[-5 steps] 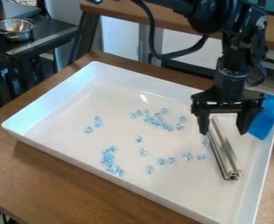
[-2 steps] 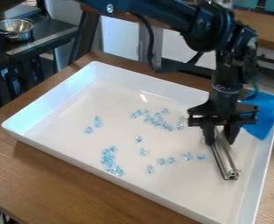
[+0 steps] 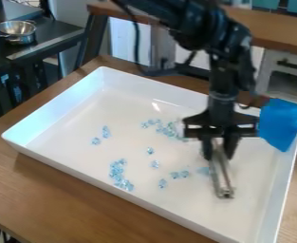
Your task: Sweep into pile
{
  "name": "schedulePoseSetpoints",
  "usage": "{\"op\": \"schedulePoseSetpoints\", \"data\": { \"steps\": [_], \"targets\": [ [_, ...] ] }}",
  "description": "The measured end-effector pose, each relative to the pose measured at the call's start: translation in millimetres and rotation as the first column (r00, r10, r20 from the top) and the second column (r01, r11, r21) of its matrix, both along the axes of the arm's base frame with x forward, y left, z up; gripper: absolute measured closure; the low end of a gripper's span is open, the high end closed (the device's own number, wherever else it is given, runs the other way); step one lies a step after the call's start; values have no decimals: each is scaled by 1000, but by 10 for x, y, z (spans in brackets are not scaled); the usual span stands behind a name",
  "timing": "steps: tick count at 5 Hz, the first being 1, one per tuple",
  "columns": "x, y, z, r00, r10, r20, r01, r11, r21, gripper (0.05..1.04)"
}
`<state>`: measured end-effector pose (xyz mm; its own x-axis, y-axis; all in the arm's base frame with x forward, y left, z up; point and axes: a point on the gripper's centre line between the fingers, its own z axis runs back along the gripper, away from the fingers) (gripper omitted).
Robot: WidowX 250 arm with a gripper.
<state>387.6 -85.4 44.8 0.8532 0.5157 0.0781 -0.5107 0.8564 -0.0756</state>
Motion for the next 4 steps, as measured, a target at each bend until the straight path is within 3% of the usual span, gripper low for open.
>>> {"op": "schedulePoseSetpoints", "data": {
  "steps": [2,4],
  "targets": [
    [-242,530,28,1000,17,-15,-17,999,-49,716],
    [-542,1022,-60,998,-28,57,29,999,-17,716]
  ]
}}
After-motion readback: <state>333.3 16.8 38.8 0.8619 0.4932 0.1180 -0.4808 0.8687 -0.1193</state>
